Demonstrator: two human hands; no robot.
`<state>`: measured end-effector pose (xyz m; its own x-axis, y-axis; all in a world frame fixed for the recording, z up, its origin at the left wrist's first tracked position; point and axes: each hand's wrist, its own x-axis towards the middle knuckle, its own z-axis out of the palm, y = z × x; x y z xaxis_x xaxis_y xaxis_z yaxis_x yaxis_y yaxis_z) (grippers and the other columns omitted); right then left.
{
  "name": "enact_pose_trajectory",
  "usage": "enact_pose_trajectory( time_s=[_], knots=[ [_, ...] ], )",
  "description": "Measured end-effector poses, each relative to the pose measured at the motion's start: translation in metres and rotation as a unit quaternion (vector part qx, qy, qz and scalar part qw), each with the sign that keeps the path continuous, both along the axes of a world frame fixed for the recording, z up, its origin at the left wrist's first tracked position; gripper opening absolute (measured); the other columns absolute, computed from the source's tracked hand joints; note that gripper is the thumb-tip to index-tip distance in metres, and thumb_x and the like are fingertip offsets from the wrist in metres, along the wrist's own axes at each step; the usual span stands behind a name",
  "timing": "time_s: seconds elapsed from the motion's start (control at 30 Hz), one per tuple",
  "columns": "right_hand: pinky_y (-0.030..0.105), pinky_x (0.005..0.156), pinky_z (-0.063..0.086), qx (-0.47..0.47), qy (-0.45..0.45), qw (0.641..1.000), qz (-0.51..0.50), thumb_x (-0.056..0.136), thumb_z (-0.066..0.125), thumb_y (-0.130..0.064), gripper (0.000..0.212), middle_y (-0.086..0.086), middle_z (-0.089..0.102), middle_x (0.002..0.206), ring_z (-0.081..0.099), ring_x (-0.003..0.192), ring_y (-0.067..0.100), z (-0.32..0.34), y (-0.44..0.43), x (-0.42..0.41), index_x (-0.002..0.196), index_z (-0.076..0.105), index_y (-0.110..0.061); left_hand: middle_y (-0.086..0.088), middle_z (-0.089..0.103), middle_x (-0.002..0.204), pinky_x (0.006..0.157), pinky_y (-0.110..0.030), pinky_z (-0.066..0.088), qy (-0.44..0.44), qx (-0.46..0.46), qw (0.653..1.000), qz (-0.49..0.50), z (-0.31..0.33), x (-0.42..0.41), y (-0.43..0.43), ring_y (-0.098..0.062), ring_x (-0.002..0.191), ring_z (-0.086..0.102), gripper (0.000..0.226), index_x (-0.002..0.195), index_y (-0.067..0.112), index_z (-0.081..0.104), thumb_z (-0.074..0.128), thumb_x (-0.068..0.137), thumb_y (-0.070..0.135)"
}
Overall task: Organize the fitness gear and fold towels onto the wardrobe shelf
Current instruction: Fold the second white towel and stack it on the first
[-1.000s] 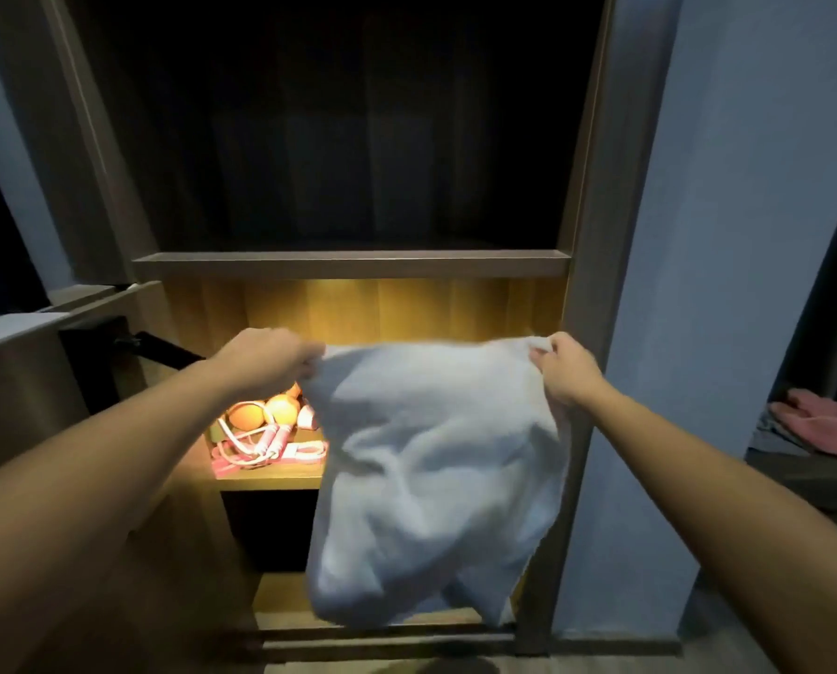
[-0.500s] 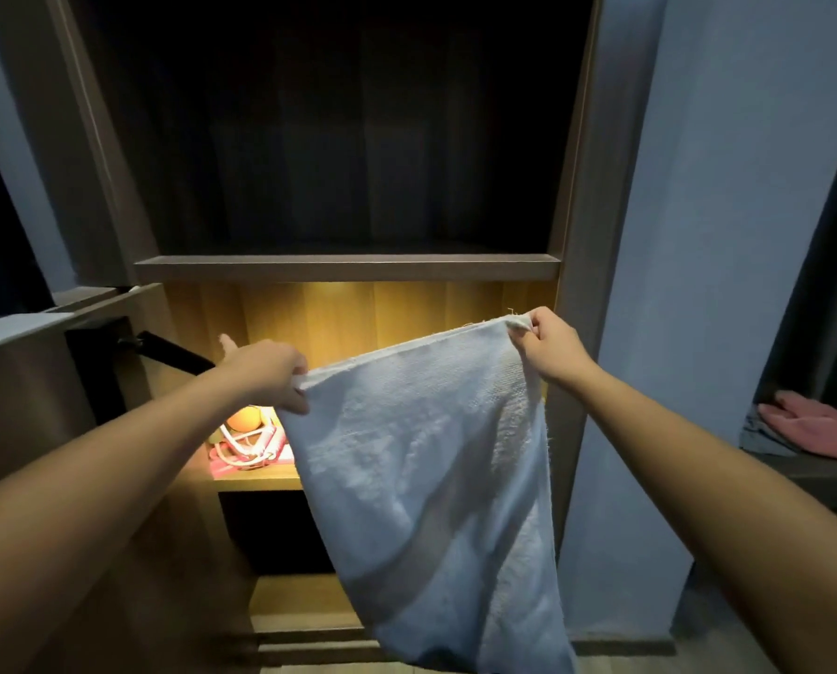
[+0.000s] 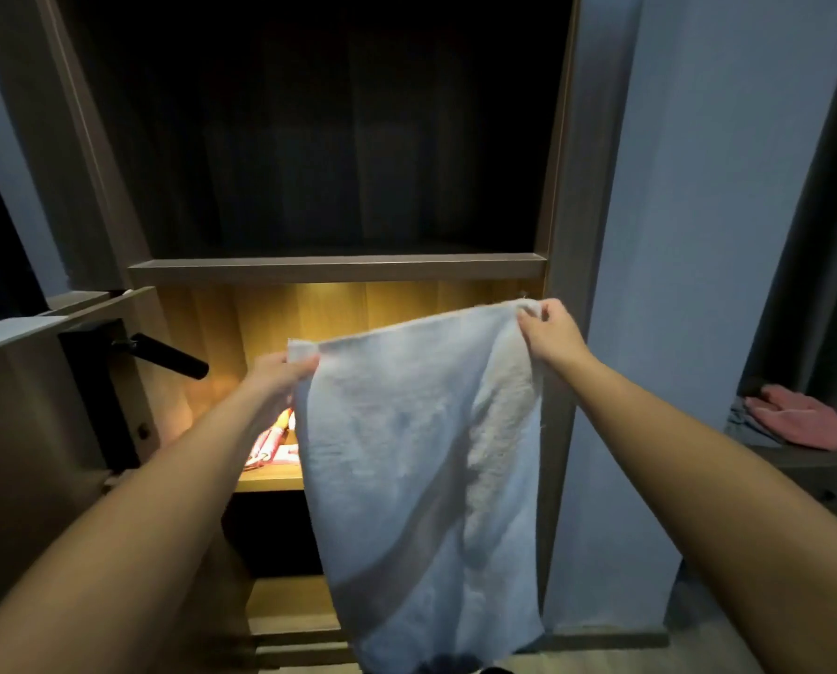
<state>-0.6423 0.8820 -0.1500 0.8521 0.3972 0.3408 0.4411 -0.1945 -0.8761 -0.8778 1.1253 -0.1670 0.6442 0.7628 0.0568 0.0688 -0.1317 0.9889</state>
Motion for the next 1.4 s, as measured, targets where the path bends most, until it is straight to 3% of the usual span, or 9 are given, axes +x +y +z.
enact_pose_trajectory(
  time_s=[0.13,0.23,0.3,0.47,0.67,0.8,0.97,1.1,1.4],
  knots=[
    [0.020,0.054,0.033,0.059,-0.047,0.996,-0.044,0.100,0.048,-0.035,0.020,-0.008,0.051,0.082,0.046,0.071,0.003,0.012,0.009,0.016,0.099,0.049,-0.015,0.000,0.065,0.099,0.072,-0.030,0.052,-0.111,0.121,0.984,0.070,0.022,0.020,0.019,-0.020,0.098,0.062,0.012,0.106,0.018,0.062,0.057,0.098,0.025],
    [0.028,0.057,0.035,0.021,-0.021,0.996,-0.080,0.100,0.046,-0.033,0.023,0.002,0.055,0.087,0.051,0.076,0.016,0.007,0.018,0.029,0.095,0.053,-0.011,-0.002,0.063,0.104,0.077,-0.038,0.054,-0.049,0.166,0.983,0.065,0.024,0.039,0.025,-0.019,0.096,0.060,0.018,0.103,0.021,0.058,0.048,0.101,0.035],
    [0.029,0.062,0.038,0.006,0.008,0.997,-0.076,0.100,0.046,-0.033,0.022,0.003,0.057,0.092,0.053,0.083,0.018,-0.009,0.027,0.040,0.097,0.055,-0.013,0.001,0.063,0.098,0.067,-0.029,0.050,-0.010,0.196,0.978,0.064,0.015,0.051,0.029,-0.016,0.090,0.061,0.020,0.098,0.020,0.059,0.047,0.101,0.035],
    [0.026,0.059,0.038,0.097,-0.021,0.994,-0.054,0.101,0.045,-0.036,0.023,-0.003,0.053,0.082,0.048,0.073,0.010,-0.005,0.040,0.053,0.094,0.052,-0.014,0.013,0.059,0.094,0.064,-0.023,0.045,-0.044,0.219,0.970,0.090,0.020,0.069,0.045,-0.010,0.087,0.059,0.019,0.104,0.025,0.058,0.046,0.100,0.040],
    [0.017,0.057,0.038,0.104,-0.062,0.992,-0.043,0.103,0.041,-0.036,0.019,-0.010,0.053,0.082,0.046,0.070,0.002,-0.001,0.033,0.033,0.097,0.048,-0.020,0.015,0.056,0.093,0.066,-0.022,0.045,-0.071,0.207,0.967,0.129,0.014,0.063,0.037,-0.012,0.090,0.058,0.019,0.105,0.026,0.053,0.041,0.102,0.040],
    [0.019,0.059,0.039,0.118,-0.069,0.988,-0.066,0.103,0.039,-0.040,0.017,-0.014,0.052,0.085,0.050,0.074,0.003,-0.022,0.010,0.005,0.102,0.045,-0.025,0.013,0.058,0.092,0.066,-0.024,0.048,-0.082,0.226,0.963,0.119,0.002,0.036,0.009,-0.012,0.088,0.060,0.019,0.098,0.029,0.054,0.042,0.101,0.043],
    [0.006,0.058,0.040,0.140,-0.081,0.982,-0.096,0.102,0.038,-0.043,0.015,-0.022,0.052,0.090,0.055,0.082,-0.007,-0.078,-0.038,-0.051,0.105,0.045,-0.030,-0.003,0.064,0.097,0.079,-0.047,0.052,-0.105,0.219,0.966,0.094,-0.040,-0.025,-0.042,-0.022,0.090,0.061,0.025,0.099,0.015,0.059,0.047,0.101,0.036],
    [-0.001,0.056,0.039,0.157,-0.088,0.978,-0.108,0.102,0.038,-0.037,0.013,-0.019,0.054,0.088,0.053,0.079,-0.018,-0.123,-0.074,-0.101,0.106,0.045,-0.028,0.016,0.063,0.087,0.067,-0.025,0.049,-0.125,0.201,0.966,0.099,-0.086,-0.070,-0.091,0.009,0.073,0.058,0.015,0.089,0.037,0.057,0.047,0.101,0.037],
    [0.005,0.061,0.041,0.245,-0.143,0.950,-0.130,0.099,0.048,-0.040,0.024,-0.016,0.057,0.083,0.053,0.071,-0.009,-0.142,-0.140,-0.198,0.108,0.058,-0.020,0.010,0.052,0.080,0.068,-0.025,0.044,-0.207,0.265,0.924,0.180,-0.124,-0.154,-0.163,0.003,0.072,0.051,0.022,0.096,0.019,0.050,0.045,0.100,0.041]
  ],
)
